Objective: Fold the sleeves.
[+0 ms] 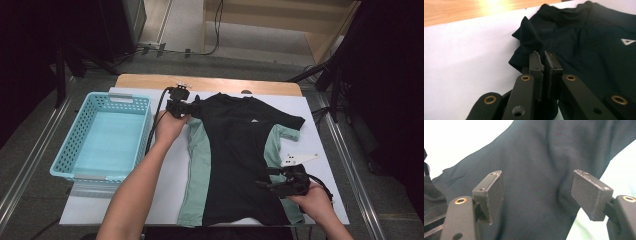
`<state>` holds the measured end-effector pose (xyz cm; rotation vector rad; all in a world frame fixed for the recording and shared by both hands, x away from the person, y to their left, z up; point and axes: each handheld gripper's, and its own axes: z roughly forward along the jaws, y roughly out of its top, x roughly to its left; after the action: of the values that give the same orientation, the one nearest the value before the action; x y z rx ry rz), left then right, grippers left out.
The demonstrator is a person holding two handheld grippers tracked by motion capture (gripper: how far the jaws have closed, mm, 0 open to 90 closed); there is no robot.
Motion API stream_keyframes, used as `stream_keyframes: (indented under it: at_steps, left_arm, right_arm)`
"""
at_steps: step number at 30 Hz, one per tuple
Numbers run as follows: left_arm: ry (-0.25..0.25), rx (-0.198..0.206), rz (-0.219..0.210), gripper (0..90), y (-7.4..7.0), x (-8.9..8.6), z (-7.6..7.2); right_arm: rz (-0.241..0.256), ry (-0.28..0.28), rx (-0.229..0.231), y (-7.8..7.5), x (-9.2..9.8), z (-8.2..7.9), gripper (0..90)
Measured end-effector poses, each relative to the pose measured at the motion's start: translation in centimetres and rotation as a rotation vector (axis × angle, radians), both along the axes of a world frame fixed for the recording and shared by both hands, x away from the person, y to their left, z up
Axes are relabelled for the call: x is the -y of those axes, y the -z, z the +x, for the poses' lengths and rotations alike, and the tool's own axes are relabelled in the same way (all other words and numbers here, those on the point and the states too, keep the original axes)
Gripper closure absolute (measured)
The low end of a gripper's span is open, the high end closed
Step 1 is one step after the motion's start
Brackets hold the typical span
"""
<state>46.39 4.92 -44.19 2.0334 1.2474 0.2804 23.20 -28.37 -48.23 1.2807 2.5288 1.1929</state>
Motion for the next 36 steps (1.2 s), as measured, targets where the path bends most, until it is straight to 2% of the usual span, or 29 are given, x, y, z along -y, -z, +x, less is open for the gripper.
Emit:
stream_keyframes:
  at_steps: [11, 16, 36]
  left_arm:
    - [0.059, 0.002, -0.001, 86.4, -0.5, 1.8, -0.6]
    - [0.068, -0.002, -0.008, 86.4, -0.3, 2.5, -0.7]
    - [0.126, -0.052, -0.042, 86.2, 0.6, 5.6, -0.9]
  right_arm:
    - [-0.001, -0.001, 0.003, 0.0, 0.0, 0.0, 24.8]
    - [-0.001, 0.000, 0.003, -0.1, 0.1, 0.0, 24.8]
    - [0.003, 0.001, 0.002, -0.1, 0.1, 0.0, 24.8]
